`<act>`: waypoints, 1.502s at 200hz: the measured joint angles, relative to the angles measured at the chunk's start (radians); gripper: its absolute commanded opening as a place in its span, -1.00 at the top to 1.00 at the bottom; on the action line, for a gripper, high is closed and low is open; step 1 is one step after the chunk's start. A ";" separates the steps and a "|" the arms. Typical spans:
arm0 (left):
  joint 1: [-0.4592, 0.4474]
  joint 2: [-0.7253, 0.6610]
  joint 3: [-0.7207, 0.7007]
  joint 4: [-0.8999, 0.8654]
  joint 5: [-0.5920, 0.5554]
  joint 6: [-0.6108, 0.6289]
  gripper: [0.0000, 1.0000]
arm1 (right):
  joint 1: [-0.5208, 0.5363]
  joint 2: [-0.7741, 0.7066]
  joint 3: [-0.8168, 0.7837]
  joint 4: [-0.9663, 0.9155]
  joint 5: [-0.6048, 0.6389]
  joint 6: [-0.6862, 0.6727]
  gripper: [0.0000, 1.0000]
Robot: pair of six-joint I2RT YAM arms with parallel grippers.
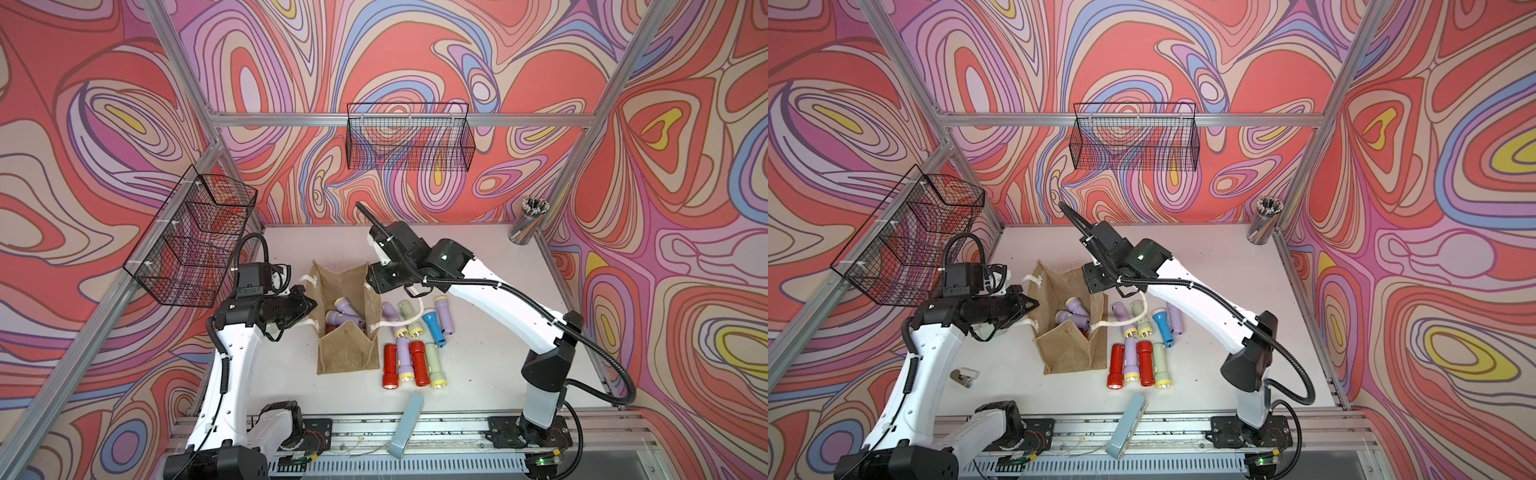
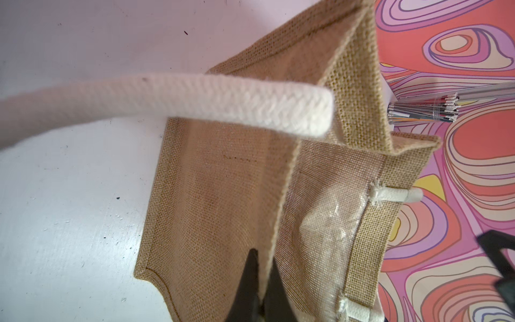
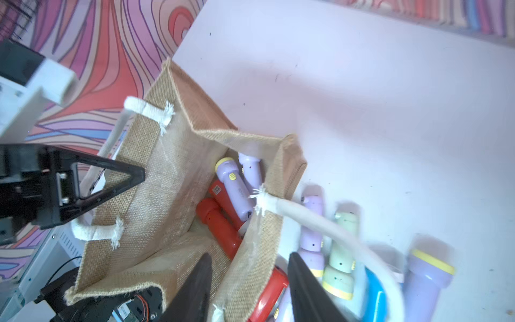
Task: Put the flashlights into the tote bags
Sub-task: Pick up the flashlight from the center of the board.
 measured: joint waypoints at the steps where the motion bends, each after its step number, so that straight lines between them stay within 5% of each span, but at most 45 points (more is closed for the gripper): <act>1: 0.000 0.000 0.000 0.000 0.000 0.000 0.97 | -0.001 -0.004 -0.003 0.000 0.002 0.000 0.08; 110: 0.000 0.005 0.000 0.001 0.028 0.004 0.97 | -0.243 -0.306 -0.500 0.044 0.153 0.004 0.04; 177: 0.000 0.005 0.000 0.001 0.030 0.004 0.96 | -0.381 -0.315 -0.779 0.075 0.095 0.022 -0.14; 300: 0.000 0.005 0.000 -0.003 0.022 0.023 0.89 | -0.411 -0.189 -0.951 0.272 -0.092 0.025 -0.31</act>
